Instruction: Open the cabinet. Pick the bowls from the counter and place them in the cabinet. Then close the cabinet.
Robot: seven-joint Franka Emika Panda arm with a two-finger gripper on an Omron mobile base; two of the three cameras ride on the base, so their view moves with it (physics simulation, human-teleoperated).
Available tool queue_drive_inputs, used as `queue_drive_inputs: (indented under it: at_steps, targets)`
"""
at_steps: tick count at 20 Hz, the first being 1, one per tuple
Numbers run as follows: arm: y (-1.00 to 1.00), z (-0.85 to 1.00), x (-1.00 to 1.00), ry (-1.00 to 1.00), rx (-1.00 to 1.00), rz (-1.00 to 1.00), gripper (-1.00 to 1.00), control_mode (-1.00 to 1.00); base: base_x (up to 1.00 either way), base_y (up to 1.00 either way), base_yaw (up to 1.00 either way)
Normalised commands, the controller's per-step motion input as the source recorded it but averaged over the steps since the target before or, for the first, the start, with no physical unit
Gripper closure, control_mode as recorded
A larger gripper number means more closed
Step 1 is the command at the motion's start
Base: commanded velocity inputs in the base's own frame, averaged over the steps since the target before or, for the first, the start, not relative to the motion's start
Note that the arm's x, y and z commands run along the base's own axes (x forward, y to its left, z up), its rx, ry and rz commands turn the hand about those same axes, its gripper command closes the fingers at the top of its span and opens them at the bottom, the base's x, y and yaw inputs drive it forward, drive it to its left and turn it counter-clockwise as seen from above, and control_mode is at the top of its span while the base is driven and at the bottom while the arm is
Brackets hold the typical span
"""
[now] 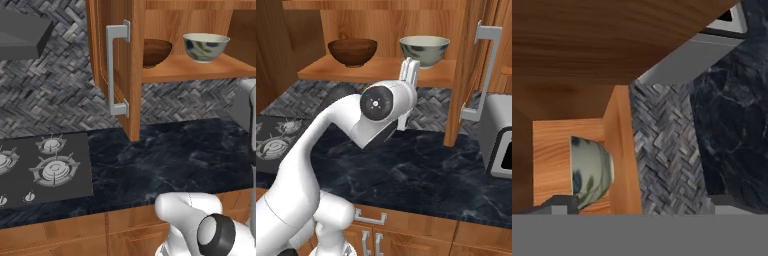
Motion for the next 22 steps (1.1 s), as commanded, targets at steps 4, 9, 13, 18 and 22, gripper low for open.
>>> queue_drive_inputs:
  at_steps: [4, 9, 13, 18, 22]
  targets:
    - [0.00, 0.07, -0.78, -0.05, -0.02, 0.05, -1.00, -1.00, 0.00, 0.00, 0.00]
    - [0.01, 0.04, -0.73, -0.01, -0.04, 0.01, -1.00, -1.00, 0.00, 0.00, 0.00]
    - [0.00, 0.03, -0.69, -0.01, -0.01, 0.00, -1.00, -1.00, 0.00, 0.00, 0.00]
    - [0.00, 0.07, -0.67, -0.05, 0.00, 0.01, -1.00, -1.00, 0.00, 0.00, 0.00]
    - [-0.01, 0.14, -0.39, -0.11, 0.00, 0.00, -1.00, -1.00, 0.00, 0.00, 0.00]
